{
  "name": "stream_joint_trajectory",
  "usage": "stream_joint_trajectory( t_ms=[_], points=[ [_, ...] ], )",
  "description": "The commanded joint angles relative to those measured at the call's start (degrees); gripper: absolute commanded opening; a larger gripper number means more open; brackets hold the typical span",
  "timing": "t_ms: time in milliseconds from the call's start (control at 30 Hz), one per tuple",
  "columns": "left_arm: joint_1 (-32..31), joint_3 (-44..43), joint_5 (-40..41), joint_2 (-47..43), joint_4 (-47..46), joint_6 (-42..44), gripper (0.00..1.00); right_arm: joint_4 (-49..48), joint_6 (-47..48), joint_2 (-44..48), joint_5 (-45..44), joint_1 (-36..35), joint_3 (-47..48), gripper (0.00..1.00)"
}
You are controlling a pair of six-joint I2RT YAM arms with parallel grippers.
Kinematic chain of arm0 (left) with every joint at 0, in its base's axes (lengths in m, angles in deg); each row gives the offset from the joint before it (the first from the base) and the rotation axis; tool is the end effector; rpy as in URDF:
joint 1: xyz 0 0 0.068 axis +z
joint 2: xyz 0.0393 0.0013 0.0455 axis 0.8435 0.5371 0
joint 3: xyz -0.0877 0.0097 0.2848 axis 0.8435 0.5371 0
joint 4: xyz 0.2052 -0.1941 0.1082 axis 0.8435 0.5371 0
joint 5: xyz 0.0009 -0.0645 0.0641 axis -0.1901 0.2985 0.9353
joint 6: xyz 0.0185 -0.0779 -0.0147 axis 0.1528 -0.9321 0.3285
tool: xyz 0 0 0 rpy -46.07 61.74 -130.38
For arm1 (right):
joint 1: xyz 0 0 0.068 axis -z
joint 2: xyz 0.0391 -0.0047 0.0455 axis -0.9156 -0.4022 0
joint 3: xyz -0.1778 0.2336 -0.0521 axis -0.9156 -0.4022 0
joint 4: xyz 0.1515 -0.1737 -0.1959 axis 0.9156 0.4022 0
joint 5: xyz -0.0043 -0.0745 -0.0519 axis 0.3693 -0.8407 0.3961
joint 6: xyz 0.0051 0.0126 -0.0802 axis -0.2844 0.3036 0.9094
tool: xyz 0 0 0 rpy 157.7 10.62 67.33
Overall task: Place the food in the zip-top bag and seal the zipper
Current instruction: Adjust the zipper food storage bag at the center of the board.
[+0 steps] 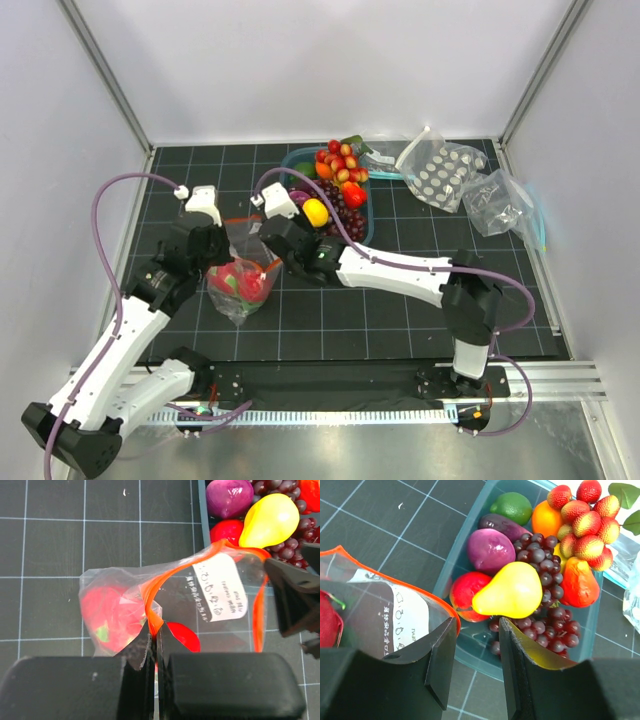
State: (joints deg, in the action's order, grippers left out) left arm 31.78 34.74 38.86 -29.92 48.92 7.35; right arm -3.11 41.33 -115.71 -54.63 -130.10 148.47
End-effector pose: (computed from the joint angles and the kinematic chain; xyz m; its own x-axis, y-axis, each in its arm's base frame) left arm 0.2169 -0.0815 0.3405 -0.5277 -0.1402 -0.8378 -0.0025 0.9865 -0.1635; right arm 0.2636 0.4198 0.2849 -0.2524 -0.3887 -0.8861 -0.3207 0.8976 -0.3024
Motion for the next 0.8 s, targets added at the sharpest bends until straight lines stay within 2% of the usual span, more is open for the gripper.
stream_joint_trajectory(
  t_ms=[0,367,767],
  points=[
    [0.25,-1.29,2.3,0.2,-0.21,0.55,0.0,2.63,-0.15,4.63,-2.12,0.09,-0.83,0.45],
    [0.25,-1.2,3.17,0.91,0.23,0.55,0.0,13.97,-4.45,10.43,12.21,2.64,0.04,0.45],
    [0.34,-1.73,3.8,1.96,1.03,0.29,0.0,7.65,-7.0,22.21,28.73,11.69,-13.31,0.46]
  ],
)
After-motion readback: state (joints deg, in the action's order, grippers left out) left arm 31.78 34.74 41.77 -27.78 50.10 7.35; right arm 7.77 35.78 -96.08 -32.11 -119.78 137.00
